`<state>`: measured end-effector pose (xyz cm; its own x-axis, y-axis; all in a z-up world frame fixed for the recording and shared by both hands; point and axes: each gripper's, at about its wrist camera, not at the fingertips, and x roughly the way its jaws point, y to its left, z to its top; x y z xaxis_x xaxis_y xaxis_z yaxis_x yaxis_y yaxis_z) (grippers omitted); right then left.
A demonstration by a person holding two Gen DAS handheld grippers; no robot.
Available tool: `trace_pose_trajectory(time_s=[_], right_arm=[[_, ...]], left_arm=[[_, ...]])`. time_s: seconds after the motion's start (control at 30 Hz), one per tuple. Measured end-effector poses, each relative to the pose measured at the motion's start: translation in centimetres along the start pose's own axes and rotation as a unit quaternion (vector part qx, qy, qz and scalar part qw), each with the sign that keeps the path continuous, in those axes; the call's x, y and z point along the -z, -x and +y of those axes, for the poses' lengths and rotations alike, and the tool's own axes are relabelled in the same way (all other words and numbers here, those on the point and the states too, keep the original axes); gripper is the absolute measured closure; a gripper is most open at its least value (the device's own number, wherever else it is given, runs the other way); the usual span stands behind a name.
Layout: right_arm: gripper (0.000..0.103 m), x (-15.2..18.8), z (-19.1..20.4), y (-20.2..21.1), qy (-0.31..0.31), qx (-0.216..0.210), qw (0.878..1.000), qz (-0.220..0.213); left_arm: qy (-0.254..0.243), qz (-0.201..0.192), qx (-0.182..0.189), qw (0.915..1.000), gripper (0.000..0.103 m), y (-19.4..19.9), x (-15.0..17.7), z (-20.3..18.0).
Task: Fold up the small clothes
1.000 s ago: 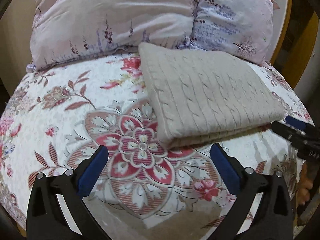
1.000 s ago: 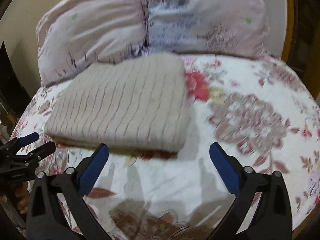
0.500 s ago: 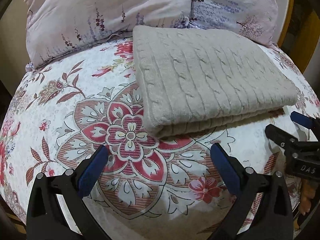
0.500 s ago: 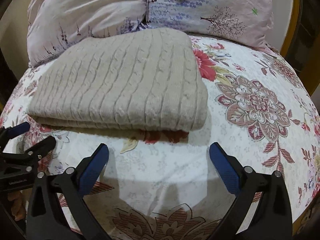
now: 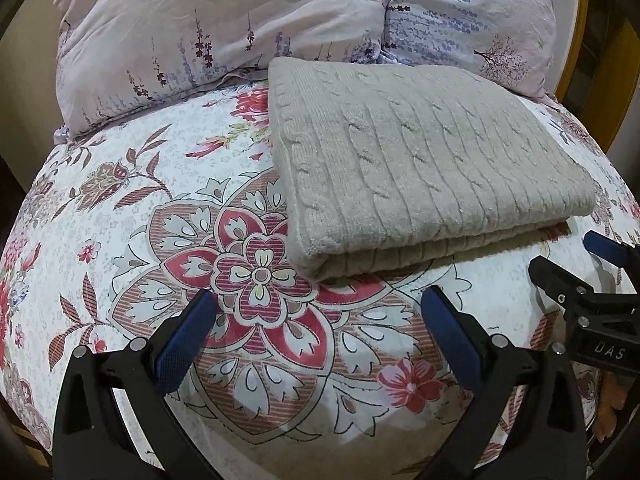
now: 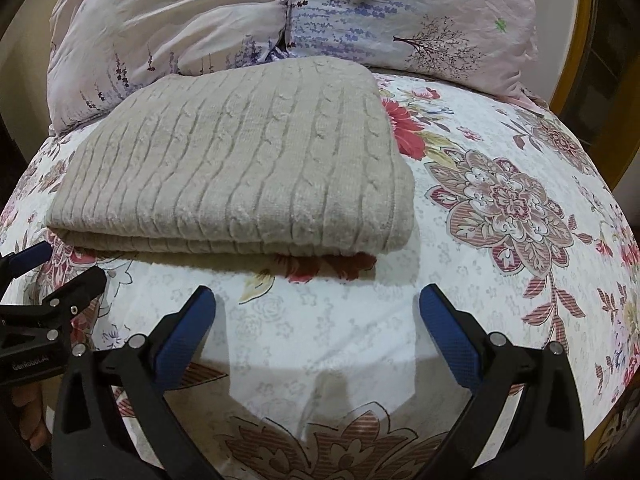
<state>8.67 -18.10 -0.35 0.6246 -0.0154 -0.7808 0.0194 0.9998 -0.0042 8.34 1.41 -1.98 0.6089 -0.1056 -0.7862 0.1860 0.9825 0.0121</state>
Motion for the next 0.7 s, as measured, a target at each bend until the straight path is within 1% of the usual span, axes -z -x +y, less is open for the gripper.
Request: trace_pose_trajectory(time_s=[0.7], right_arm=[[0.002, 0.11, -0.15, 0.17, 0.002, -0.001, 1.000, -0.003]], left_arm=[[0.000, 0.000, 0.000, 1.0000, 0.001, -0.06, 0.06, 0.01]])
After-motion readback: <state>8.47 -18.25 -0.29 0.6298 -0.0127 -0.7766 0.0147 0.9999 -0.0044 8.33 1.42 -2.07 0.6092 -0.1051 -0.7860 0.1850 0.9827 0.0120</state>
